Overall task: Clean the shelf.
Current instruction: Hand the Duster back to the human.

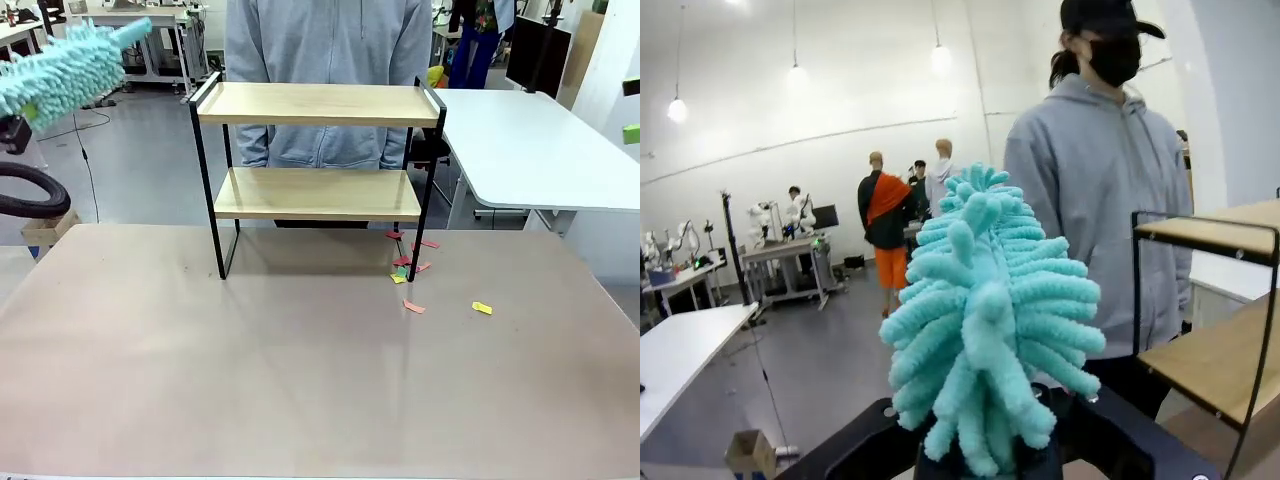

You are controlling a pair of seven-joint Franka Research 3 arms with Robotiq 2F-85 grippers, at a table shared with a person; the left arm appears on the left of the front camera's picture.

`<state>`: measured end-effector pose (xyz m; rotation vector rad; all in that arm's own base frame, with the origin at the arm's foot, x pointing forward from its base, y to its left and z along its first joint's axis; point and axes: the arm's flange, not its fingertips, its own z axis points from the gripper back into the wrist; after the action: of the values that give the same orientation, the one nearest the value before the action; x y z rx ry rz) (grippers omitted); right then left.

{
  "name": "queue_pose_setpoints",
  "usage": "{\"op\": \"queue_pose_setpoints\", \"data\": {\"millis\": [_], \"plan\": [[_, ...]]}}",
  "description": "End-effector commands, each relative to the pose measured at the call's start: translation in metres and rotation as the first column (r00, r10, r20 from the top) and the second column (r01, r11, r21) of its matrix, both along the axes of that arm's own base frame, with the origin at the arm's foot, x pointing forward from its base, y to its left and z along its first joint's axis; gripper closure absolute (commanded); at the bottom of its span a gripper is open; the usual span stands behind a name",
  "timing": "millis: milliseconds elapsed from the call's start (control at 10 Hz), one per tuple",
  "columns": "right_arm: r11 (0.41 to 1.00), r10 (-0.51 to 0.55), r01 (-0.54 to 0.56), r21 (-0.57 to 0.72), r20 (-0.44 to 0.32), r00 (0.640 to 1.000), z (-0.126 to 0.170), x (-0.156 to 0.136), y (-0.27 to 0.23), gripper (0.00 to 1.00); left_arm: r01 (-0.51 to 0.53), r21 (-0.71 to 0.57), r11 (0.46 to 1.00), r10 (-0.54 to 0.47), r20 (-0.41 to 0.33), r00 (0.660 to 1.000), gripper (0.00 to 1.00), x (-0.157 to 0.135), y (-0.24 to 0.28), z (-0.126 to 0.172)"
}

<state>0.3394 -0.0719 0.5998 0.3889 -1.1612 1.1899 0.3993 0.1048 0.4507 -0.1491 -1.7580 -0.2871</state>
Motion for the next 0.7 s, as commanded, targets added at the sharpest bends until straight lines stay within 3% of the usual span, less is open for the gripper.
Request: {"op": "queue_pose_setpoints", "data": {"millis": [0, 300, 600], "plan": [[1.000, 0.008, -0.008, 0.012, 0.012, 1.000, 0.003, 0.002, -0.001, 0.00, -0.086, 0.065, 0.994, 0.086, 0.002, 0.996, 0.85, -0.036, -0.028, -0.057], [1.000, 0.008, -0.008, 0.012, 0.012, 1.000, 0.003, 0.002, -0.001, 0.00, -0.070, 0.043, 0.997, 0.072, -0.037, 0.997, 0.85, -0.049, -0.036, -0.088], [1.000, 0.008, -0.008, 0.012, 0.012, 1.000, 0.003, 0.002, -0.001, 0.00, -0.051, 0.032, 0.998, 0.053, -0.057, 0.997, 0.85, -0.049, -0.042, -0.097]]}}
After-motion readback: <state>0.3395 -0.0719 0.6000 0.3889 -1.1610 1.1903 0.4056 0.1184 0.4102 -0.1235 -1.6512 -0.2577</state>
